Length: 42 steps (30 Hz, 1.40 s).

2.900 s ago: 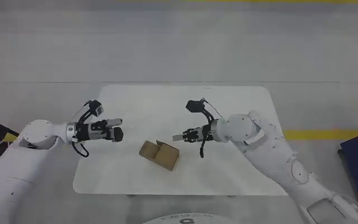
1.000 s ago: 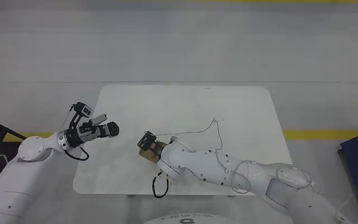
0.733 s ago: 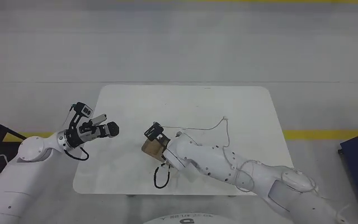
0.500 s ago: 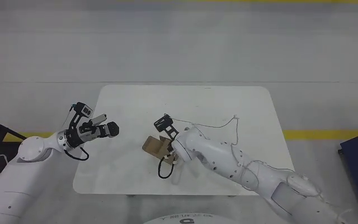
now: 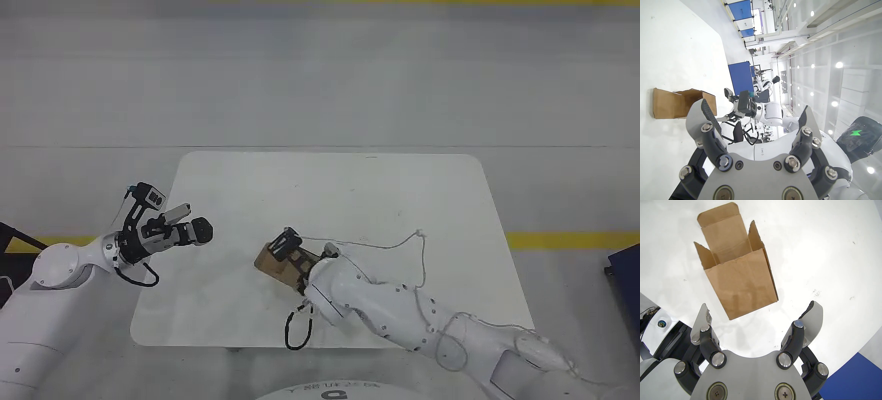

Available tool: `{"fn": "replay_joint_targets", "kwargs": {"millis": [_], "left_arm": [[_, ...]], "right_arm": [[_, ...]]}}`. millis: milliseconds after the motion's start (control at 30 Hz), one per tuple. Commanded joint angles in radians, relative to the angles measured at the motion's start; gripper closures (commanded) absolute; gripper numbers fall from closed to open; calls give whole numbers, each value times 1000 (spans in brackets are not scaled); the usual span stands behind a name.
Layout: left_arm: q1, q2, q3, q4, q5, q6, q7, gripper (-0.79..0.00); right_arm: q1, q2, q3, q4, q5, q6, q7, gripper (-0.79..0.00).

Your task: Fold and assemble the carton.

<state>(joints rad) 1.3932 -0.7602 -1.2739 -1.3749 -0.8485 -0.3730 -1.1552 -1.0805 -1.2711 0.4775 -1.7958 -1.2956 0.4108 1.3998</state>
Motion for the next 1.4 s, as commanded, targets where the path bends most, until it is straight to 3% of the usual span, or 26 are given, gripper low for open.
{"fn": "replay_joint_targets", "kwargs": {"millis": [0,200,533,733,933,1100,1367], "left_arm": [[0,0,0,0,0,0,0,-785],[0,0,0,0,0,0,0,-785],[0,0,0,0,0,0,0,-785],[0,0,0,0,0,0,0,-785],[0,0,0,0,0,0,0,-785],[0,0,0,0,0,0,0,-785],[0,0,0,0,0,0,0,-785]], "right_arm": [[19,-20,-11,53,-2,7,3,-785],[38,-71,38,164,42,34,-24,-785],[1,-78,261,224,86,41,-32,-785],[-74,-72,384,161,52,45,-36,-785],[-168,-87,388,-6,-29,26,-16,-785],[-114,-153,363,93,-106,23,-13,-785],[-5,-341,380,393,-261,11,0,-785]]}}
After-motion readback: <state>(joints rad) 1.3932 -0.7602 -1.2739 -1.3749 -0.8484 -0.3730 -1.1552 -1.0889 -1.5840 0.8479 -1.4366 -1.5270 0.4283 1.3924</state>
